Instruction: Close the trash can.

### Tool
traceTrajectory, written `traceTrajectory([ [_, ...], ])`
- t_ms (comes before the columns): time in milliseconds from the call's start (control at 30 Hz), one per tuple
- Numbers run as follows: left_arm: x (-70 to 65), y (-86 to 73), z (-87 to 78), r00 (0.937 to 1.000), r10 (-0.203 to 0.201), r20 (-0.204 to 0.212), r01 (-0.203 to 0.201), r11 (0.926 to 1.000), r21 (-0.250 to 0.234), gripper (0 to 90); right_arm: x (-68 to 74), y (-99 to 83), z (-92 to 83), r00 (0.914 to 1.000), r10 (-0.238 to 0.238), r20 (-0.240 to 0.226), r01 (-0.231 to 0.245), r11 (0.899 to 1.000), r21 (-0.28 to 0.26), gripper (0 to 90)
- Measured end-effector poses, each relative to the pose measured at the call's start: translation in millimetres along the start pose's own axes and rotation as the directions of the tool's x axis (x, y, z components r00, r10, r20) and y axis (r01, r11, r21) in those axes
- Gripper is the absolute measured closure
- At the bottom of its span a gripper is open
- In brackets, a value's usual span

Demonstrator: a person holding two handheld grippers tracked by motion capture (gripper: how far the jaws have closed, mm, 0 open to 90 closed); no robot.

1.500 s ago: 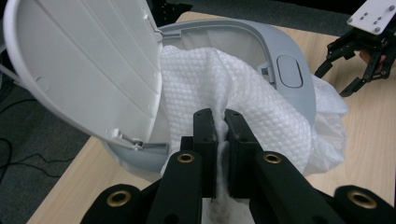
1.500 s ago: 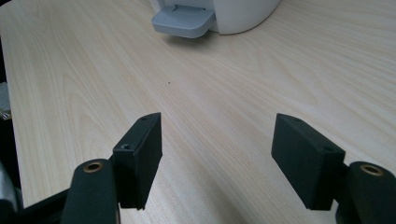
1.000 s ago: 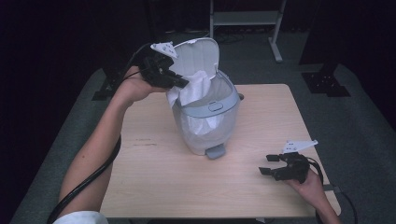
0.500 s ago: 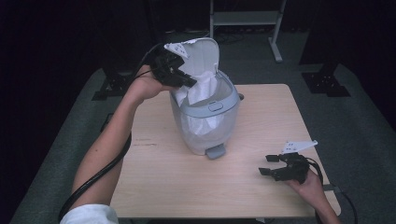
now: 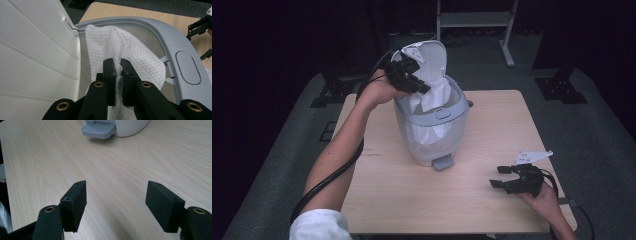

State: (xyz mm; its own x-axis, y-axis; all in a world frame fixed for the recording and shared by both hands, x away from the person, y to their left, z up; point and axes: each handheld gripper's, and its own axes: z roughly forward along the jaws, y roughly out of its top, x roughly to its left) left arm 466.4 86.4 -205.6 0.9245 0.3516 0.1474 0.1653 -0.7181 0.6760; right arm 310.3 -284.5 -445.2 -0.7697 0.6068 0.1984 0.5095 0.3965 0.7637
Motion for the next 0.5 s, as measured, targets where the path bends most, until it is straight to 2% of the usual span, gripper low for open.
traceTrajectory([
  [167,2.6,-3.8,10.2,1.0,-0.009,0.003,0.009,0.9996,0.027,80.8,0.0,-0.6,-0.4,1.0,0.003,0.0,-0.003,1.0,0.003,32.1],
  [233,3.4,-5.4,13.3,0.9999,-0.016,0.003,0.016,0.9992,0.036,76.4,0.1,-0.9,-0.5,1.0,0.003,0.0,-0.003,1.0,0.002,32.1],
  [300,4.4,-6.4,16.1,0.9984,-0.045,0.035,0.043,0.9978,0.05,67.2,0.2,-0.8,-0.7,1.0,0.004,-0.001,-0.004,1.0,0.003,32.2],
  [333,4.0,-6.6,17.0,0.9986,-0.037,0.039,0.035,0.9976,0.061,64.3,0.1,-0.7,-0.7,1.0,0.003,-0.002,-0.003,1.0,0.002,32.1],
  [367,3.0,-6.3,17.4,0.9993,-0.031,0.021,0.03,0.9975,0.063,62.7,0.1,-0.7,-0.6,1.0,0.002,-0.002,-0.002,1.0,0.002,32.2],
  [500,3.6,-4.1,13.9,0.999,-0.043,0.013,0.042,0.9982,0.042,58.0,0.9,-0.5,0.0,1.0,0.0,-0.003,0.0,1.0,0.005,32.1],
])
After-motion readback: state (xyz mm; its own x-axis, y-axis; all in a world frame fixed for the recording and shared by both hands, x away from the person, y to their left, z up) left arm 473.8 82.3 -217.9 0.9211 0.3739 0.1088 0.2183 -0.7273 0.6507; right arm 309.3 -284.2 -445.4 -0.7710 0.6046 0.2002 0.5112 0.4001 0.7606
